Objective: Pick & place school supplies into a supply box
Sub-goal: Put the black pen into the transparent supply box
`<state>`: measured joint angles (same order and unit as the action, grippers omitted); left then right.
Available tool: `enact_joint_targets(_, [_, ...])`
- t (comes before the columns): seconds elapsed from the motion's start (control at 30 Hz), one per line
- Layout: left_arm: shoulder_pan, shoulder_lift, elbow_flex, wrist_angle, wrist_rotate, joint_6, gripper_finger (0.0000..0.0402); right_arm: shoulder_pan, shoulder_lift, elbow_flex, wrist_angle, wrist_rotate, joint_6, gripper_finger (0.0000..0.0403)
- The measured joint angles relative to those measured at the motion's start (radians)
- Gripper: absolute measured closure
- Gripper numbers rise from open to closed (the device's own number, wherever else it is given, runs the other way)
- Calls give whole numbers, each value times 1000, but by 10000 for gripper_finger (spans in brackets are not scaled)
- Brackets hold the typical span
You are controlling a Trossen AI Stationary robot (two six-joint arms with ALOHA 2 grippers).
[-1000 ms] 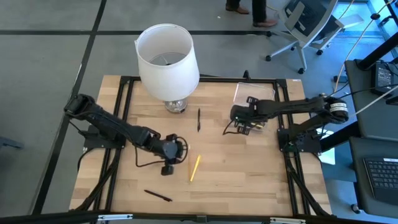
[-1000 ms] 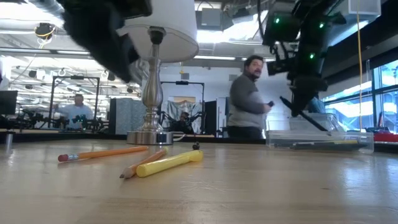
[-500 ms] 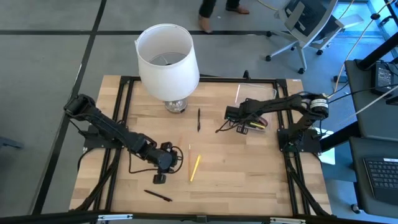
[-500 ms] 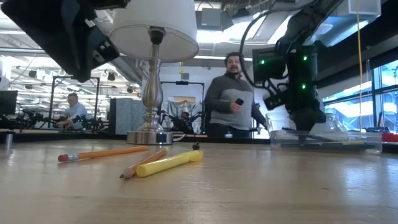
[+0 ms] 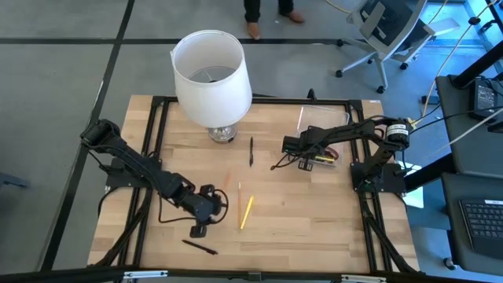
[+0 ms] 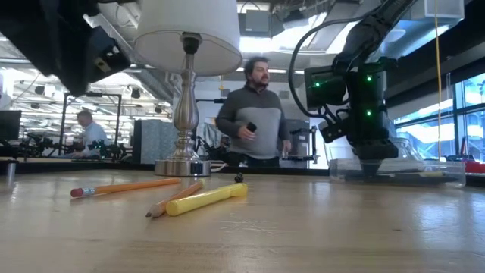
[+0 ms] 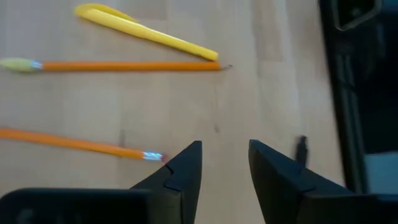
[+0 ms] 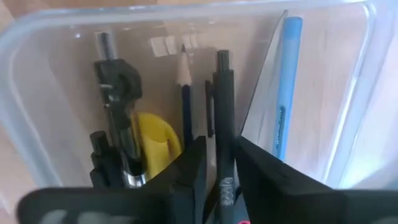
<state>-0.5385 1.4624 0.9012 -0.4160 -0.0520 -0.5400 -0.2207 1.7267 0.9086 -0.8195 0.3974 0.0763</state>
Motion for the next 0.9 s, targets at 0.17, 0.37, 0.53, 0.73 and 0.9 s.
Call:
enact_joint_targets(0.17, [-25, 10, 0, 3, 46, 14, 266, 0, 0, 0, 0, 1, 26, 276])
enact_joint_targets(0.37, [-97, 93, -1, 67, 80, 4, 265, 0, 0, 0, 6, 1, 52, 265])
enact_joint_targets(0.53, [-160, 169, 14, 149, 73, -34, 266, 0, 0, 0, 7, 1, 54, 264])
enact_joint_targets(0.73, [-221, 286, 93, 115, 63, -50, 277, 0, 0, 0, 9, 1, 87, 264])
enact_joint_targets(0.9, [-245, 388, 186, -71, 8, -62, 285, 0, 0, 0, 9, 1, 102, 264])
